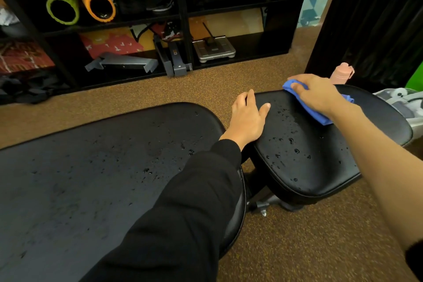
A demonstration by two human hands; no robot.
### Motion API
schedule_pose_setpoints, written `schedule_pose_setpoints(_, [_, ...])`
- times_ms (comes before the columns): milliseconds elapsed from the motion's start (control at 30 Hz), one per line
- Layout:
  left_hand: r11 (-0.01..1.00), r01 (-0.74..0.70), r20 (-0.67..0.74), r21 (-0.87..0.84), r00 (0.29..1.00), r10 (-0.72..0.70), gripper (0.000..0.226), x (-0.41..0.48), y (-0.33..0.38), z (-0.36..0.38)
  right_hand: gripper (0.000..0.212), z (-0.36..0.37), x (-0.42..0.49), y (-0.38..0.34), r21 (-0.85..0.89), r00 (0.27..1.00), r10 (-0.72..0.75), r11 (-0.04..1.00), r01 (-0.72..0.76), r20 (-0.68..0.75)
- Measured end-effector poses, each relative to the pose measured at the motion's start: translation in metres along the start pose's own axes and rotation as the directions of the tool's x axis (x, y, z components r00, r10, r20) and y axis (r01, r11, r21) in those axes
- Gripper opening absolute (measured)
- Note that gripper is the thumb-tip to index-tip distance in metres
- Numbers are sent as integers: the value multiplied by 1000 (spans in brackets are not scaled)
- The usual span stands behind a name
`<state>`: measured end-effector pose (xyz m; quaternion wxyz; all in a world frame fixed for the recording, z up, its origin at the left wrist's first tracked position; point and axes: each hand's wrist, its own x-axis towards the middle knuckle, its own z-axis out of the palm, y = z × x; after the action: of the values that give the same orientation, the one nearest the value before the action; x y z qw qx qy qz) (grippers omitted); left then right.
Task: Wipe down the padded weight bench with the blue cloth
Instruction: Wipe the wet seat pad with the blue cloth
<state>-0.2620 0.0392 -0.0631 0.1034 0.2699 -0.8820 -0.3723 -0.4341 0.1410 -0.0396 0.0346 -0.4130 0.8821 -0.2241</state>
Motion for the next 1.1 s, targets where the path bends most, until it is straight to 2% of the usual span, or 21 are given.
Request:
schedule_pose_setpoints(267, [1000,-5,-10,-24,1000,5,62,0,0,-1,37,-6,-54,-6,74,971,-240,969,237,22])
schedule_pose_setpoints(333, [1000,-6,-2,-23,1000,6,62,0,0,-2,36,-15,-66,6,82,967,-255,964,252,22])
schedule_pose_setpoints(500, [1000,-4,-3,-6,1000,4,62,-1,1,-2,35,-21,-43,30,29,988,-149,988,150,-27])
schedule_pose_setpoints(600, [1000,0,-5,-3,1000,0,62,0,1,-1,38,-9,-14,29,20,999,-6,1000,7,-45])
schedule_pose_setpoints(667, [1000,3,1,-8,1000,-3,62,0,0,-1,40,-1,0,23,-34,996,76,996,-78,-51])
schedule_pose_setpoints(733, [1000,3,3,-10,1000,-3,62,-1,0,-1,43,4,4,17,-108,995,88,990,-94,-54])
schedule_pose_setpoints(867, [1000,0,-1,-20,1000,0,62,-1,0,-2,45,5,-23,2,-126,999,-24,992,20,-27])
schedule_pose_setpoints(1000, [1000,5,3,-29,1000,-5,62,-1,0,-2,45,-2,-76,-9,-53,986,-167,985,166,-4])
schedule_pose_setpoints(1100, [1000,0,4,-22,1000,0,63,0,0,-2,45,-15,-103,3,-8,979,-206,979,206,17])
